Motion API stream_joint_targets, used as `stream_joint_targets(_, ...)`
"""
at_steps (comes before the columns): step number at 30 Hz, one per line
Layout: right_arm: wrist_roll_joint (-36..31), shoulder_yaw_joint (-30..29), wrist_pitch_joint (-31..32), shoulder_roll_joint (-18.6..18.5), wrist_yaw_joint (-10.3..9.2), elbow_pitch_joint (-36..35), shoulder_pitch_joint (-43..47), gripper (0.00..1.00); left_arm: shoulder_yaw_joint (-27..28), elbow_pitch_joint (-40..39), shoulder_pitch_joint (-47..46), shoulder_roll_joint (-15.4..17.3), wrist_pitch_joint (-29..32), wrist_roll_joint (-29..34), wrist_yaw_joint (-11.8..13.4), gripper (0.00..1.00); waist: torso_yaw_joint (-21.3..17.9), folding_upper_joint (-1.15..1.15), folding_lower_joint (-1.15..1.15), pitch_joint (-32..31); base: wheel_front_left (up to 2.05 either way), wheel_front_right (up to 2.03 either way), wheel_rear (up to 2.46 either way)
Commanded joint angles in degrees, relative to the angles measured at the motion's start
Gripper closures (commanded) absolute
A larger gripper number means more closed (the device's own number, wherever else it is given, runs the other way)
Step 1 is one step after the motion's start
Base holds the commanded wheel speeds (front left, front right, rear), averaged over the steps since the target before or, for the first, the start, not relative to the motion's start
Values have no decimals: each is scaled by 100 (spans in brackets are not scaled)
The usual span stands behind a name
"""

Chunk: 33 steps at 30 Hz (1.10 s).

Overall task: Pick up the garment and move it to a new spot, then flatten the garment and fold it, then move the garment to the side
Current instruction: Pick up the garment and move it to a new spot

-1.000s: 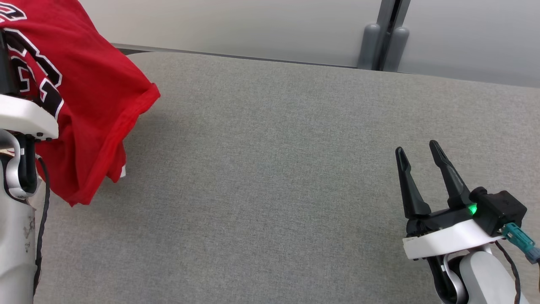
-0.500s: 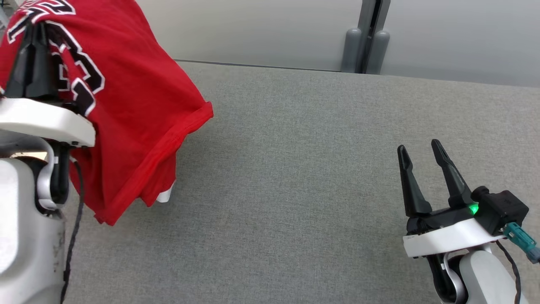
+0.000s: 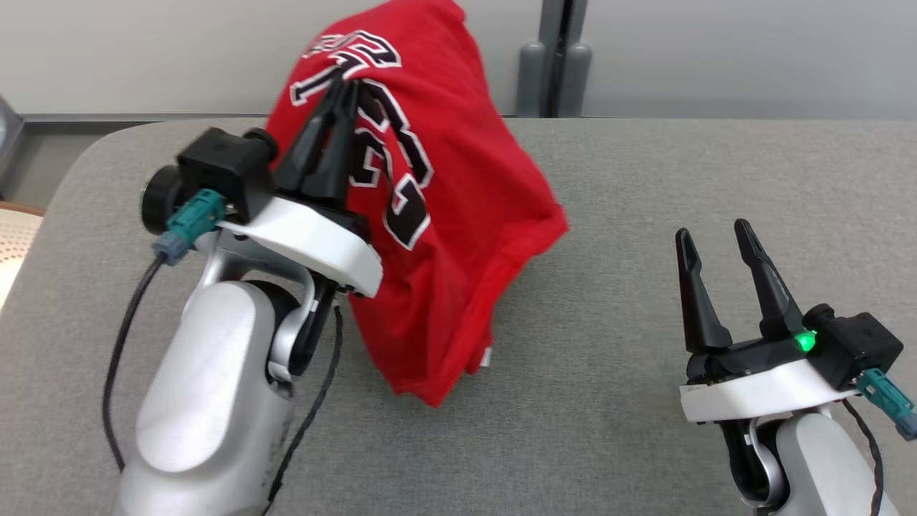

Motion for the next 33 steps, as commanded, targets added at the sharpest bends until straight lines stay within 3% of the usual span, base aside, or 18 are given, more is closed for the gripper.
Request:
stream_joint_targets(1, -33, -30, -19, -9, 0, -37, -51, 0, -32, 22, -82, -9, -45, -34, 0, 100, -177, 0, 0, 68, 0, 0, 0)
stream_joint_targets(10, -94, -208, -15, 106, 0, -242, -132, 0, -851, 938, -73, -178, -676, -242, 358, 100, -1045, 0, 0, 326, 0, 0, 0)
stream_joint_targets(17, -127, -440, -15, 173, 0, -367, -95, 0, -1610, 1816, -288, -184, -1216, -593, 603, 100, -1416, 0, 0, 485, 0, 0, 0)
stream_joint_targets(18, -135, -451, -15, 174, 0, -372, -83, 0, -1693, 1948, -323, -184, -1264, -634, 632, 58, -1424, 0, 0, 497, 0, 0, 0)
stream_joint_targets(19, -140, -461, -15, 174, 0, -378, -72, 0, -1764, 2072, -354, -181, -1307, -647, 659, 0, -1427, 0, 0, 508, 0, 0, 0)
stream_joint_targets(25, -162, -464, -15, 128, 0, -362, -43, 0, -1939, 2542, -569, -188, -1559, -867, 752, 0, -1204, 0, 0, 510, 0, 0, 0)
stream_joint_targets(33, -181, -410, -15, -47, 0, -307, 91, 0, -1538, 2439, -375, -60, -1726, -902, 813, 0, -603, 0, 0, 269, 0, 0, 0)
